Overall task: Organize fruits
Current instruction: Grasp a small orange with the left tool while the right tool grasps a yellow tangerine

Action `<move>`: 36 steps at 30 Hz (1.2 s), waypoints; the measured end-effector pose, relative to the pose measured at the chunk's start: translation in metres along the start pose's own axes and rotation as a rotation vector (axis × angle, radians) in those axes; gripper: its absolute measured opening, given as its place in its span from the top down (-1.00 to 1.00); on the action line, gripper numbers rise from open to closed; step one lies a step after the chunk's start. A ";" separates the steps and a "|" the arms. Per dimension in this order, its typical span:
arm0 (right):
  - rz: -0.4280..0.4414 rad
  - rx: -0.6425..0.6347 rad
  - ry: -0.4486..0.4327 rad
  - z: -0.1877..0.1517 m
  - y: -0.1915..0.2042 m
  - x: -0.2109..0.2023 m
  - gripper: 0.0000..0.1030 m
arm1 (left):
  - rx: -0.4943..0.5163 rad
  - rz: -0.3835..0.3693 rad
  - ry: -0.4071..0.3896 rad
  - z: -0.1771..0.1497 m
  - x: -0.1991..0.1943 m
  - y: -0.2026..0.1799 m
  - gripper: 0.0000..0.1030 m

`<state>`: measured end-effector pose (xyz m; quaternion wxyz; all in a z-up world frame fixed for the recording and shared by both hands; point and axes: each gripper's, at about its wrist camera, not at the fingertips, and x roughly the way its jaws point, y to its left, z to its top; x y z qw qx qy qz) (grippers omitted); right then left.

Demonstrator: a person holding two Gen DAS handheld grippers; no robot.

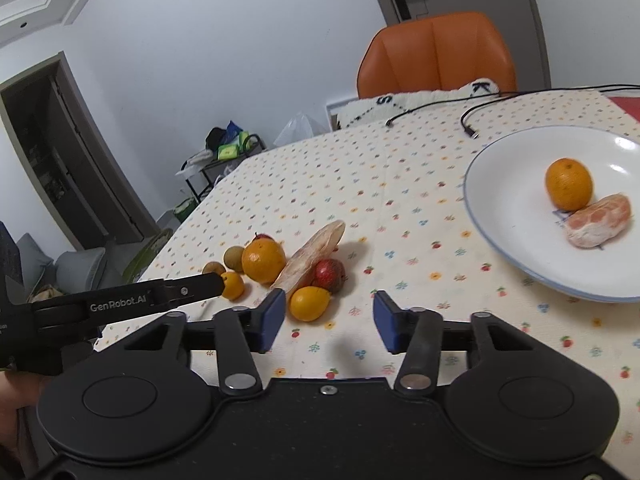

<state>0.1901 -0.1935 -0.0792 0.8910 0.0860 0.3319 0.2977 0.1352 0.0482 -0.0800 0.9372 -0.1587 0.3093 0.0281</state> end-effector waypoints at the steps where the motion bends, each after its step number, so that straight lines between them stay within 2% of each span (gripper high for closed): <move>1: 0.001 -0.001 0.005 0.000 0.001 0.002 0.10 | -0.001 -0.002 0.003 0.000 0.002 0.000 0.11; 7: 0.010 -0.006 0.033 0.001 0.004 0.013 0.22 | -0.008 -0.018 0.011 -0.001 0.010 0.000 0.13; 19: 0.030 -0.014 0.060 0.003 0.006 0.029 0.32 | -0.021 -0.017 0.015 0.001 0.023 0.002 0.42; 21: 0.038 -0.020 0.063 0.003 0.007 0.031 0.44 | -0.021 -0.018 0.018 0.001 0.024 0.001 0.56; 22: 0.050 -0.020 0.068 0.002 0.007 0.032 0.54 | -0.022 -0.019 0.017 0.001 0.024 0.002 0.56; 36: 0.038 -0.004 0.001 0.008 -0.005 0.002 0.55 | 0.019 -0.051 -0.028 0.010 0.002 -0.023 0.56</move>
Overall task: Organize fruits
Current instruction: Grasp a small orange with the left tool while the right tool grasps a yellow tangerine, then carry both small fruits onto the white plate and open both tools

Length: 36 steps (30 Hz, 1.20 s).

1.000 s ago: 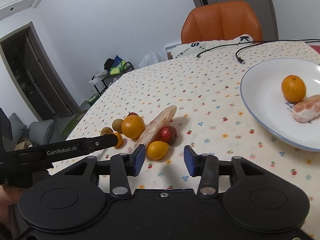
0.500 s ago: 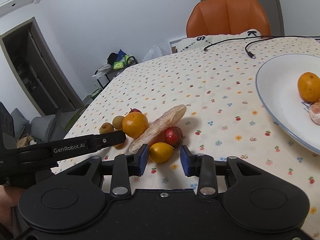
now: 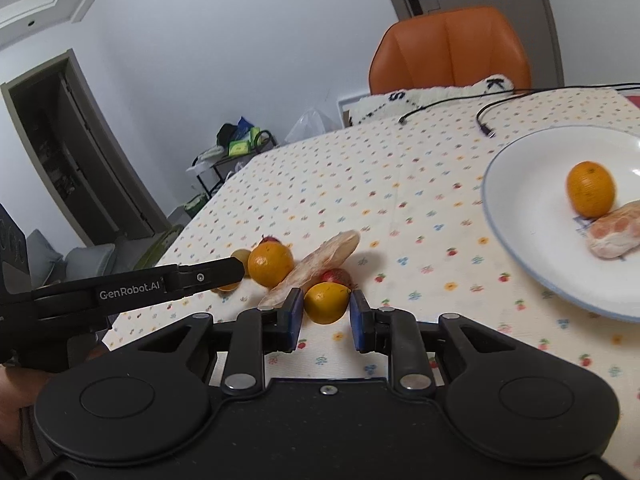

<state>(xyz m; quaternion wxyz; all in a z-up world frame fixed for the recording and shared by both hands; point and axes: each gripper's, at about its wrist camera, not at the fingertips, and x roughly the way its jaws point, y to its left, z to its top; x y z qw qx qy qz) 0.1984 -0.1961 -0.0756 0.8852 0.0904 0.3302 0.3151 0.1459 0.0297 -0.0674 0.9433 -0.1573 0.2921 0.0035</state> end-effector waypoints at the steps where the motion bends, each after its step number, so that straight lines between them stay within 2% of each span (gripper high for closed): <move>1: -0.003 0.003 -0.007 0.001 -0.002 -0.003 0.55 | 0.005 -0.005 -0.002 0.000 -0.001 -0.003 0.56; 17: -0.077 0.055 -0.106 0.003 -0.038 -0.052 0.55 | 0.078 -0.074 -0.014 0.002 -0.001 -0.056 0.56; 36: -0.193 0.152 -0.194 -0.004 -0.096 -0.097 0.54 | 0.164 -0.152 -0.003 -0.001 0.016 -0.120 0.56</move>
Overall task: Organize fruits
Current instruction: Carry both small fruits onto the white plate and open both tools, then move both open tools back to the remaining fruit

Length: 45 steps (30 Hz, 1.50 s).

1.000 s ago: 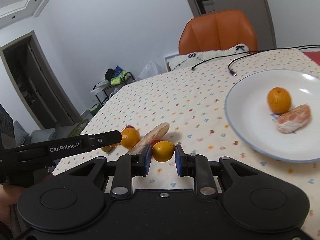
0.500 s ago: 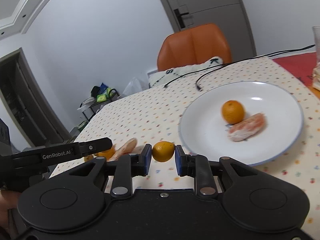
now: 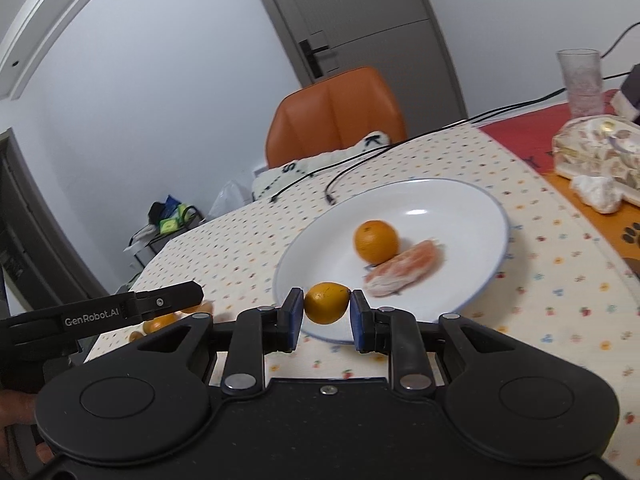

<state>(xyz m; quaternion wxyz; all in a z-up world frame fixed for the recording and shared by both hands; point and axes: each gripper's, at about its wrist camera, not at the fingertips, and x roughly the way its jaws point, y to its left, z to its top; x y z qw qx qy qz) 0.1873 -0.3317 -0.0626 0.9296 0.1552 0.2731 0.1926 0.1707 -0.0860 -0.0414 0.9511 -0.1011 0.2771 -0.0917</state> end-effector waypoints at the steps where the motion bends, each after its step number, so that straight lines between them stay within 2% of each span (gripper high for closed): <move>1: -0.005 0.006 -0.004 0.000 -0.003 -0.001 0.54 | 0.004 -0.004 0.002 0.000 0.002 -0.003 0.56; 12: -0.055 0.047 -0.039 0.006 -0.028 -0.008 0.53 | 0.048 -0.042 0.016 0.004 0.021 -0.035 0.56; 15: -0.063 0.054 -0.061 0.007 -0.031 -0.009 0.41 | 0.055 -0.049 0.018 0.005 0.025 -0.042 0.56; 22: -0.058 0.057 -0.043 0.004 -0.037 -0.012 0.37 | 0.056 -0.053 0.021 0.005 0.030 -0.049 0.55; 27: -0.047 0.064 -0.023 -0.001 -0.037 -0.009 0.33 | 0.063 -0.042 0.038 0.004 0.032 -0.049 0.43; 30: -0.038 0.061 -0.018 -0.003 -0.035 -0.009 0.28 | 0.062 -0.025 0.038 0.003 0.029 -0.045 0.30; 34: -0.029 0.059 -0.015 -0.005 -0.031 -0.007 0.18 | 0.059 0.009 0.035 0.001 0.022 -0.037 -0.07; 38: -0.018 0.057 -0.014 -0.006 -0.026 -0.006 0.09 | 0.050 0.042 0.031 0.000 0.016 -0.027 -0.33; 45: 0.009 0.042 -0.006 -0.007 -0.014 -0.004 -0.03 | 0.025 0.109 0.018 -0.002 0.003 -0.006 -0.57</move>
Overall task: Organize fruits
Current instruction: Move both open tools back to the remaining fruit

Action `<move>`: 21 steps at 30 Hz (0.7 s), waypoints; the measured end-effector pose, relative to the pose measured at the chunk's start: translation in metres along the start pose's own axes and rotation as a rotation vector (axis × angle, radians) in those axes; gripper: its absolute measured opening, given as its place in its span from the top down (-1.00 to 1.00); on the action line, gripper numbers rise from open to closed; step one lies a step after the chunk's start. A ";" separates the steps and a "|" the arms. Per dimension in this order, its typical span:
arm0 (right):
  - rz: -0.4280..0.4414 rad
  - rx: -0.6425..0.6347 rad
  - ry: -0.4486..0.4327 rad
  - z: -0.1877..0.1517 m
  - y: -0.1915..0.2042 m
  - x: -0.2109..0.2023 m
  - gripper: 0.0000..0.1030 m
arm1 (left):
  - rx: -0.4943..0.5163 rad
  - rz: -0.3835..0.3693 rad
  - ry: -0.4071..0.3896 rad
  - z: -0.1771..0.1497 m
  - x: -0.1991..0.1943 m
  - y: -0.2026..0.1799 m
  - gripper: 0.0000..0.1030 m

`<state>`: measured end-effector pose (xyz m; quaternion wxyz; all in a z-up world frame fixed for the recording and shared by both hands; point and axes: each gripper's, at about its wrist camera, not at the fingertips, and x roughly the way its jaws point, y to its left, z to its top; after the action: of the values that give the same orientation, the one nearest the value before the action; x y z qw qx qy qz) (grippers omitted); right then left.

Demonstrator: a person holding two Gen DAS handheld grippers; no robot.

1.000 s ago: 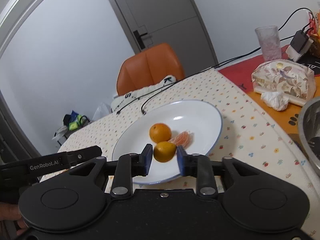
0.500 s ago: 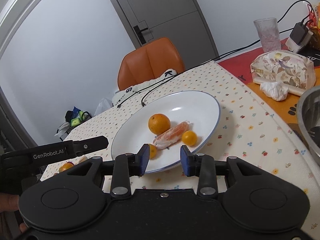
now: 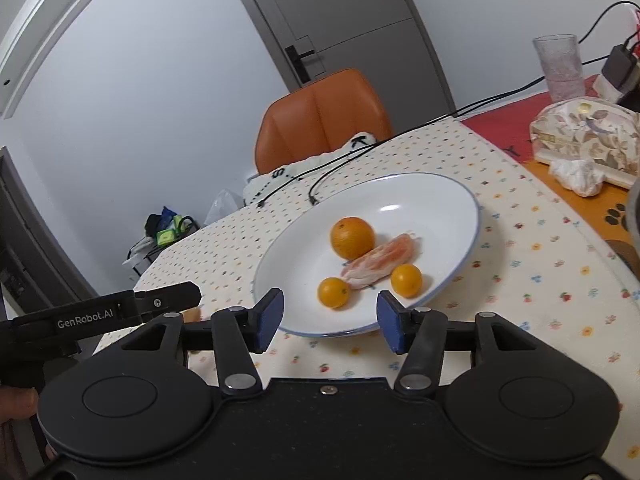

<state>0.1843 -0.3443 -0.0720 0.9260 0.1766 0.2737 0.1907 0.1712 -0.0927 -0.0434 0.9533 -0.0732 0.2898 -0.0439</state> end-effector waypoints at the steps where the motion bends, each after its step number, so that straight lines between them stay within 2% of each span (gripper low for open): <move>1: 0.005 -0.003 0.002 0.000 0.002 0.001 -0.05 | -0.003 0.010 0.000 -0.001 -0.001 0.003 -0.60; 15: 0.093 -0.036 0.009 -0.003 0.034 0.010 -0.62 | -0.043 0.091 -0.019 -0.010 -0.023 0.046 -0.65; 21: 0.117 -0.059 0.024 -0.007 0.048 0.016 -0.62 | -0.066 0.110 -0.022 -0.014 -0.029 0.064 -0.65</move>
<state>0.1802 -0.2942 -0.0633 0.9148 0.1626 0.2681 0.2546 0.1420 -0.0276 -0.0497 0.9545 -0.0892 0.2840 0.0188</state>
